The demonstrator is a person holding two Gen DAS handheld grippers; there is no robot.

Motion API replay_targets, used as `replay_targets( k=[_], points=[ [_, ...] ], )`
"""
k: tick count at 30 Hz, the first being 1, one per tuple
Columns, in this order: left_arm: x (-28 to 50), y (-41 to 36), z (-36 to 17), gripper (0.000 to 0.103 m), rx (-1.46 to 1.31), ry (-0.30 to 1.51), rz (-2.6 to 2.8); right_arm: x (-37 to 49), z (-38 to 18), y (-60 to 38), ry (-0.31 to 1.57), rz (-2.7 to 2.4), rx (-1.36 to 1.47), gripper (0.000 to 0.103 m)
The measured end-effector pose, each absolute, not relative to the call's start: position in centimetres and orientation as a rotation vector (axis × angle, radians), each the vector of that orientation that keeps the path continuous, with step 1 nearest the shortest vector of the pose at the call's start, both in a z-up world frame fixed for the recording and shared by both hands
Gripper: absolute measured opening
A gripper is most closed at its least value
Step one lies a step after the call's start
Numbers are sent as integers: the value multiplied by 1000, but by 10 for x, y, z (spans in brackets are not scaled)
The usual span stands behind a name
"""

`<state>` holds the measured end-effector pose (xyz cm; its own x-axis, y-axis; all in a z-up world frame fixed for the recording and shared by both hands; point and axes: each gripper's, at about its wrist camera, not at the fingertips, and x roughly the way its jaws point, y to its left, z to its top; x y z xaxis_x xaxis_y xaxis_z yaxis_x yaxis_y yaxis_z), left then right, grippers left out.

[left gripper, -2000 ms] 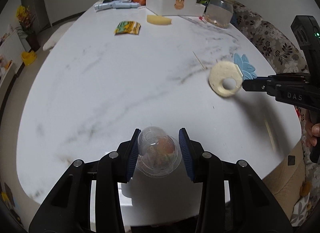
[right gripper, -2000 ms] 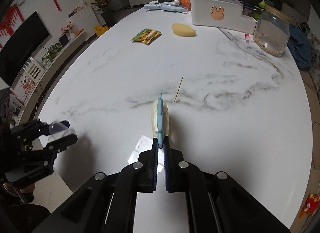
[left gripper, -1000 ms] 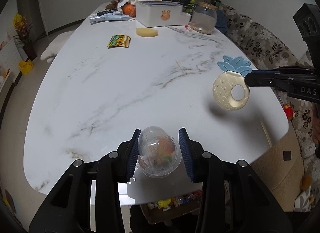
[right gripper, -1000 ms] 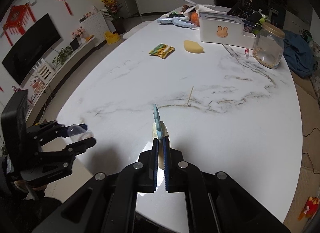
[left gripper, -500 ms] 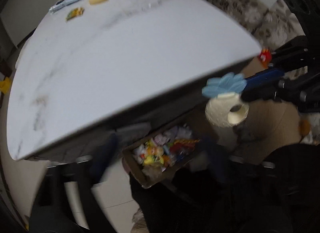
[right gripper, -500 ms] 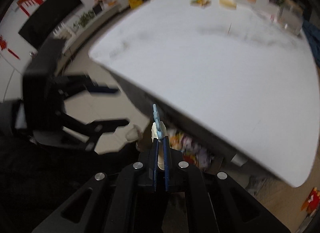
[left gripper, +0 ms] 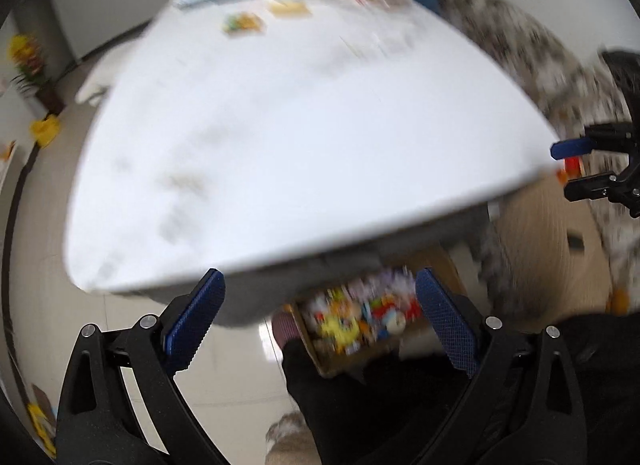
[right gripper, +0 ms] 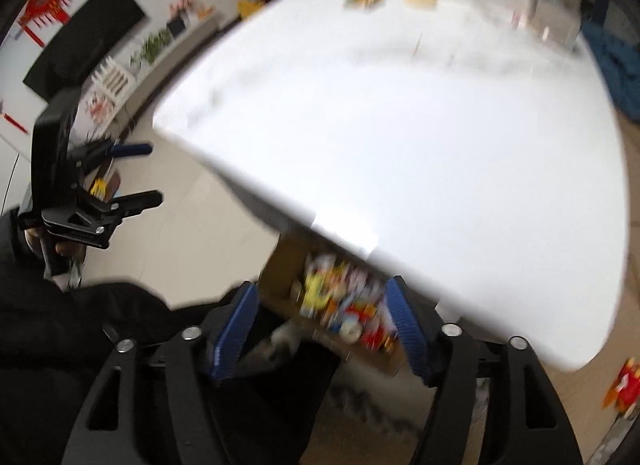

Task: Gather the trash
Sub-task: 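Lower both grippers over the cardboard box and release the pineapple ring and capsule, then grasp the yellow sponge with the right gripper while the left grasps the snack packet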

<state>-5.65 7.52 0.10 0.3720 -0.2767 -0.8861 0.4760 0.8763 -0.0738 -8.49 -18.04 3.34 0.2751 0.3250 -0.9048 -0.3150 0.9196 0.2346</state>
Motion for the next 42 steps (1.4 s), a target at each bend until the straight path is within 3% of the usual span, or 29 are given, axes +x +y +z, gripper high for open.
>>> replay_targets(
  k=[7,13,23,24,26,27,41,42],
  points=[
    [36,106,40,94,104,995,-342,33,53,-181,1057,339,44,75],
    [139,95,28,94,75,967,-313,188,36,-154,970,254,-25,77],
    [239,81,-17,94,118,994,-432,386,-50,-136,1104,83,-178,80],
    [248,80,-20,94,119,995,-439,395,-60,-138,1138,74,-167,73],
    [265,75,-27,94,119,1000,-458,400,-71,-145,1173,82,-82,49],
    [273,71,-30,94,122,1003,-463,397,-69,-147,1178,62,-72,45],
    [373,-34,-74,94,182,1018,-393,245,-63,-218,1212,-60,156,45],
    [380,-36,-80,84,174,1042,-372,236,-63,-219,1213,-66,164,45]
  ],
)
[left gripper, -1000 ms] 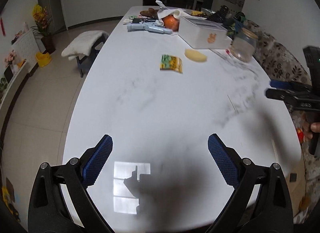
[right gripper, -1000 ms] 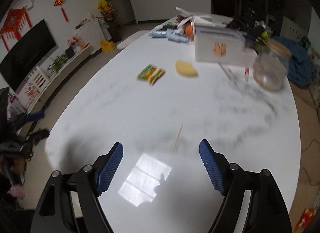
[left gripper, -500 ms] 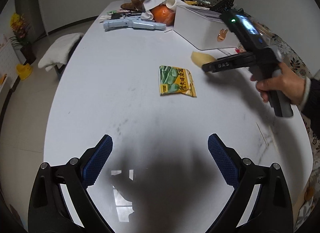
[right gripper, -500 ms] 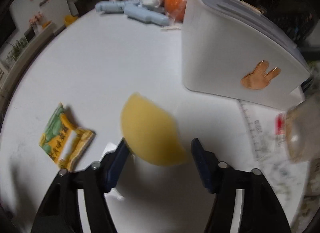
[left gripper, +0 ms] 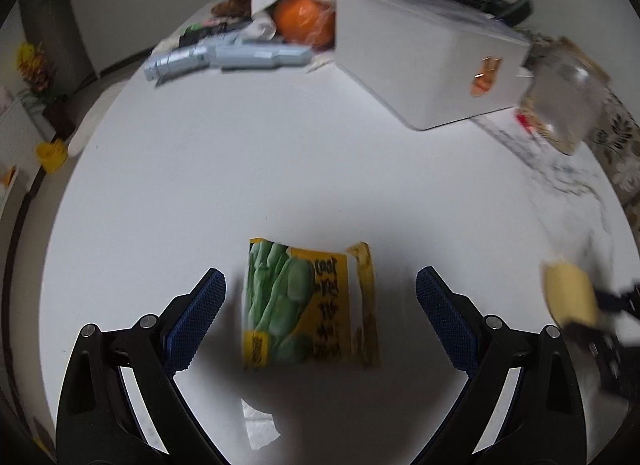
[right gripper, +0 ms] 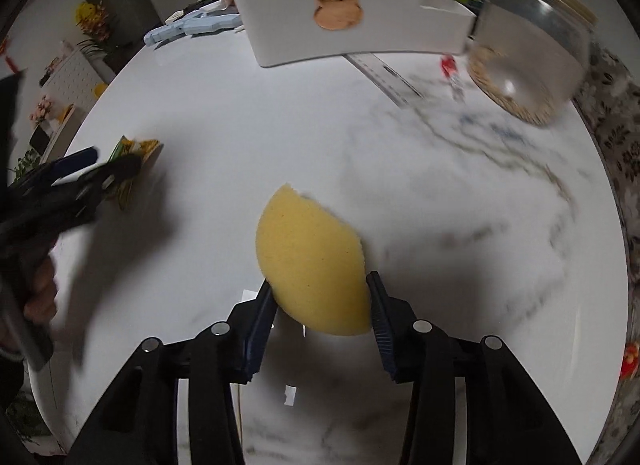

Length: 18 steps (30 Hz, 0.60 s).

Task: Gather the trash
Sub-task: 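Grasp the yellow sponge with the right gripper while the left grasps the snack packet, then carry the sponge and snack packet down to the cardboard box and open both grippers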

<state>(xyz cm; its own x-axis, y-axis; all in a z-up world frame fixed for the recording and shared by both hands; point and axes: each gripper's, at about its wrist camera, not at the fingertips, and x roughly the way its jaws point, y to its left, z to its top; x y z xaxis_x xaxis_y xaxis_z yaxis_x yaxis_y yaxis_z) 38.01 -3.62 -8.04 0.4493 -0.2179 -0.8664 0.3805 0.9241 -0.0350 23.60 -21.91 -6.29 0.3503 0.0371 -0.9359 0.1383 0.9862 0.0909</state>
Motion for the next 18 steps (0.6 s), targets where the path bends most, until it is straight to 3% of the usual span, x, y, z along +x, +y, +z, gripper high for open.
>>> replay_targets(
  k=[1,2,6,13,18],
  points=[
    [384,-39,-86,81,178,1041,-339,230,-63,-220,1213,-70,172,46],
    [382,-40,-85,69,183,1017,-343,224,-63,-220,1214,-71,176,46],
    [369,-42,-82,56,183,1010,-348,208,-62,-217,1213,-76,179,46],
    [311,-10,-72,52,87,1088,-300,178,-61,-209,1187,6,238,45],
    [206,16,-45,52,66,1098,-231,126,-44,-192,1158,131,244,45]
  ],
)
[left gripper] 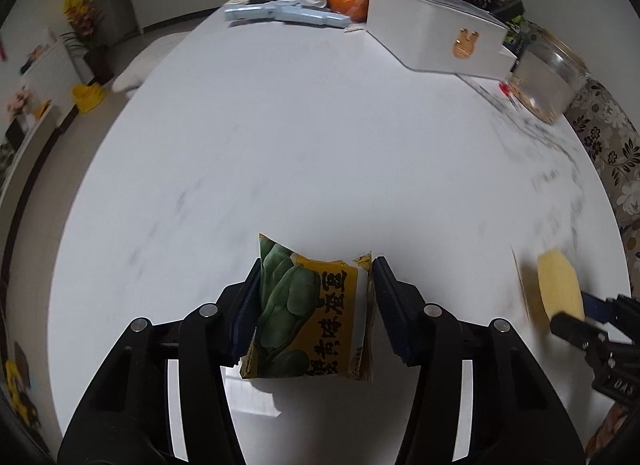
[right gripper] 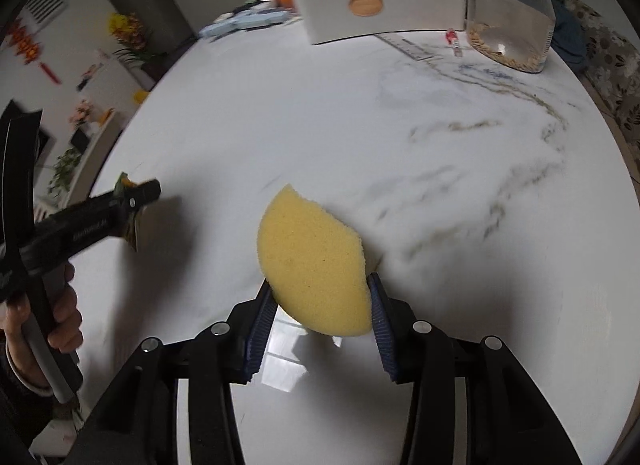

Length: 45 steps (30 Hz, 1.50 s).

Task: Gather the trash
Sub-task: 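Carry the sponge and snack packet down to the cardboard box and open both grippers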

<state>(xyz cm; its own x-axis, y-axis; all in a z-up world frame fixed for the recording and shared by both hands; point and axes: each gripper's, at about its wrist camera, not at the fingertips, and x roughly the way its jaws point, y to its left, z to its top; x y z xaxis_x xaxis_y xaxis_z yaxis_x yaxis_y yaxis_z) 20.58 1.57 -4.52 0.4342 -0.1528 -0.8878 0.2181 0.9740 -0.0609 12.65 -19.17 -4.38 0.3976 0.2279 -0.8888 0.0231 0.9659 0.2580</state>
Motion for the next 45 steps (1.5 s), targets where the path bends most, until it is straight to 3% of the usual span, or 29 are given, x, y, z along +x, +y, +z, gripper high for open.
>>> replay_targets(
  k=[10,17,23,25,26,31,36,40,43,45],
  points=[
    [-10,23,3,52,108,1094,-275,-39,9,-174,1156,374,165,45],
    [-113,13,-15,53,184,1181,-386,-140,4,-164,1207,446,116,46],
    [-127,-2,-49,57,208,1277,-409,-170,-45,-154,1319,415,112,49],
    [-125,-7,-62,74,239,1301,-405,-170,-64,-152,1341,393,100,59],
    [-124,-9,-72,81,260,1319,-393,-170,-74,-151,1352,383,90,72],
    [-122,-8,-117,81,305,1412,-348,-168,-103,-158,1423,341,98,71],
    [-118,2,-118,81,294,1432,-301,-161,-86,-173,1396,333,74,75],
    [-104,11,-78,81,267,1337,-246,-145,-37,-182,1295,322,50,81],
    [-88,17,-38,82,235,1243,-195,-122,11,-189,1162,282,31,97],
    [-71,21,-8,90,202,1161,-151,-105,37,-194,1079,249,17,97]
  ],
)
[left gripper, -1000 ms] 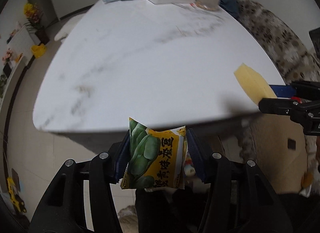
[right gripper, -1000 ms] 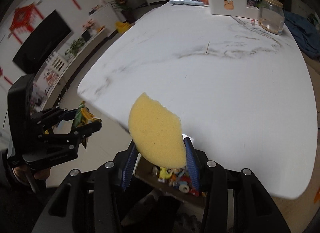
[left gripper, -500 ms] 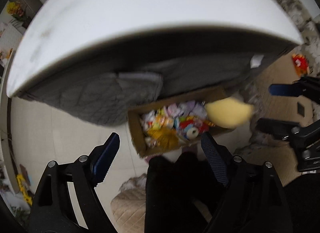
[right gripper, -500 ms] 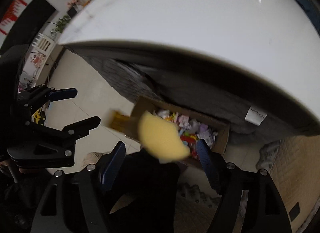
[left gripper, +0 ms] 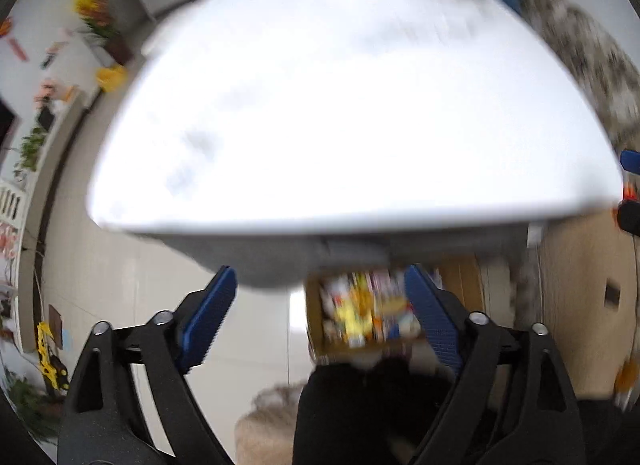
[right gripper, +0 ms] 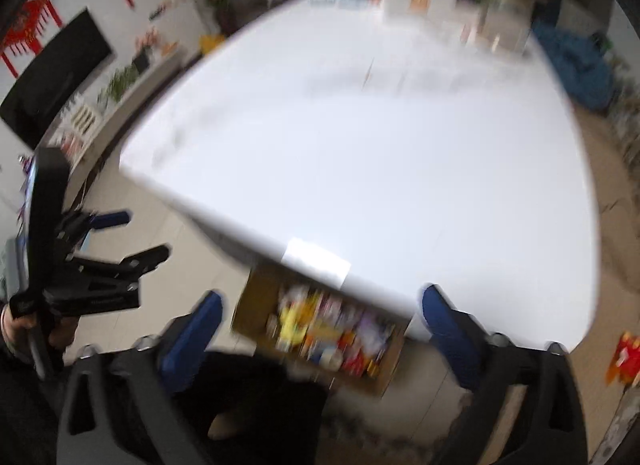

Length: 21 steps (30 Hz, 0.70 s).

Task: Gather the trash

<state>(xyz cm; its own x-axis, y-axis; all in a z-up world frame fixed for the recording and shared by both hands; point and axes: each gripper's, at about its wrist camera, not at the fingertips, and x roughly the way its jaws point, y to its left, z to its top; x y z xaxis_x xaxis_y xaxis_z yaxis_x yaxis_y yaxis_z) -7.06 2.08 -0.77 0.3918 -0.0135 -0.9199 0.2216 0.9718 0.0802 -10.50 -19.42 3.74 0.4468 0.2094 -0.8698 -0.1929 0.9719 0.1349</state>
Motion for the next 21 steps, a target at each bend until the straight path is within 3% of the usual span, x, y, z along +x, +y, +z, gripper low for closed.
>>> replay_targets(
  k=[8,21],
  points=[
    [20,24,56,91,58,993,-81,-8,68,-209,950,27,59,98],
    [124,35,58,91,64,974,-178,74,47,-192,995,-189,193,98]
  ],
)
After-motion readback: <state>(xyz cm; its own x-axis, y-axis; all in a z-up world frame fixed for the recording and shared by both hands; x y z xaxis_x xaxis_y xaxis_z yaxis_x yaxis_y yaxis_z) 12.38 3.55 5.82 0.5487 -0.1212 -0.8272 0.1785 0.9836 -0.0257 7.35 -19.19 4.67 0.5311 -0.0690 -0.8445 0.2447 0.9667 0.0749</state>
